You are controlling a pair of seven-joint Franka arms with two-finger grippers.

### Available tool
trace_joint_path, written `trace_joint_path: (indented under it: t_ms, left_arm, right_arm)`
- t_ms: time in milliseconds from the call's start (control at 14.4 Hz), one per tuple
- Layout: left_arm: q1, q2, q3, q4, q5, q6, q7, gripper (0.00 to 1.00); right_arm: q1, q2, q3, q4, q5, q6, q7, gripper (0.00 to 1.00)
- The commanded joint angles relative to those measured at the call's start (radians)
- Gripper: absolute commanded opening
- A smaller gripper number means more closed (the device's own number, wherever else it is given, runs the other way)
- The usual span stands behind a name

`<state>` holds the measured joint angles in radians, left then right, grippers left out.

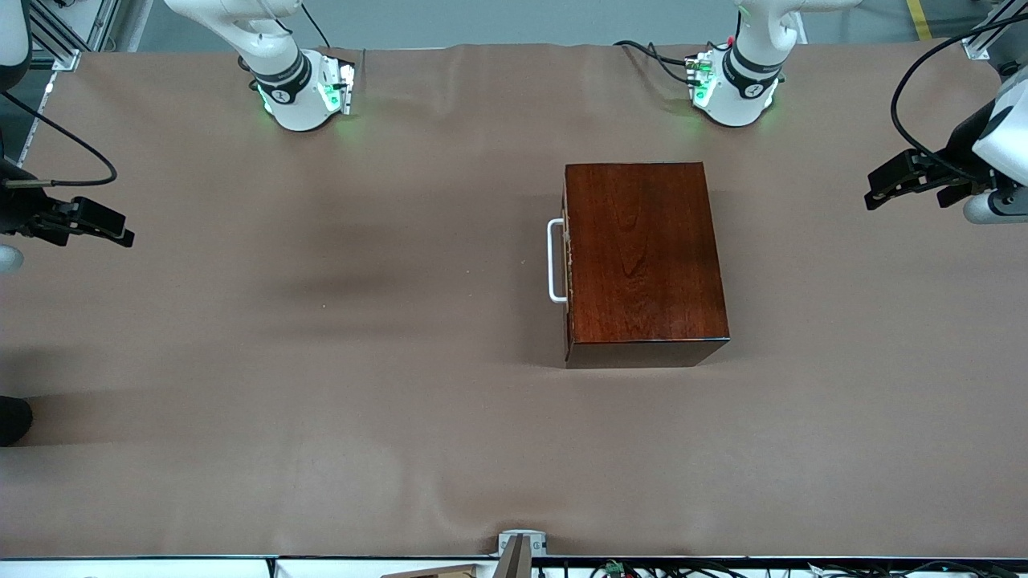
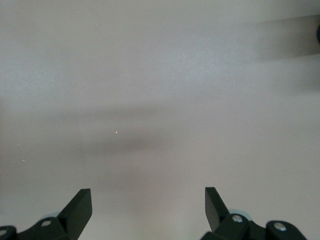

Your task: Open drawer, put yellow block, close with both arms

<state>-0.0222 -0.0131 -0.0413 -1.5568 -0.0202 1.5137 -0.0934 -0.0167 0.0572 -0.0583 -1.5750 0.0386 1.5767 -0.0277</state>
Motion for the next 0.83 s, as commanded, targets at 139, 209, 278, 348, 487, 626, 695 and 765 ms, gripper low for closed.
trace_joint_path:
  t_ms: [139, 209, 278, 348, 487, 626, 695, 765]
  left_arm:
    - [0.013, -0.008, -0.008, -0.012, 0.000, 0.009, 0.026, 1.00]
    - [0.011, -0.001, -0.008, -0.009, 0.002, 0.017, 0.034, 1.00]
    - [0.010, 0.001, -0.009, -0.011, 0.017, 0.017, 0.035, 1.00]
    - [0.010, 0.001, -0.011, -0.011, 0.029, 0.013, 0.044, 1.00]
    - [0.013, 0.001, -0.009, -0.012, 0.031, 0.002, 0.145, 1.00]
    - [0.013, 0.001, -0.009, -0.011, 0.036, -0.004, 0.167, 1.00]
    - [0.010, 0.001, -0.011, -0.011, 0.051, -0.012, 0.162, 1.00]
    - [0.010, 0.001, -0.012, -0.011, 0.054, -0.020, 0.158, 1.00]
  right_arm:
    - [-0.008, -0.013, 0.008, 0.003, -0.003, -0.009, -0.008, 1.00]
    - [-0.008, -0.013, 0.008, 0.003, -0.002, -0.010, -0.008, 1.00]
    - [-0.008, -0.013, 0.008, 0.003, -0.002, -0.010, -0.009, 1.00]
    - [-0.008, -0.013, 0.008, 0.003, -0.002, -0.010, -0.008, 1.00]
    - [-0.008, -0.011, 0.008, 0.003, -0.002, -0.010, -0.008, 1.00]
    - [-0.006, -0.011, 0.008, 0.001, -0.002, -0.010, -0.009, 1.00]
    - [-0.006, -0.011, 0.008, 0.003, -0.002, -0.010, -0.009, 1.00]
    - [-0.006, -0.011, 0.008, 0.003, -0.002, -0.009, -0.009, 1.00]
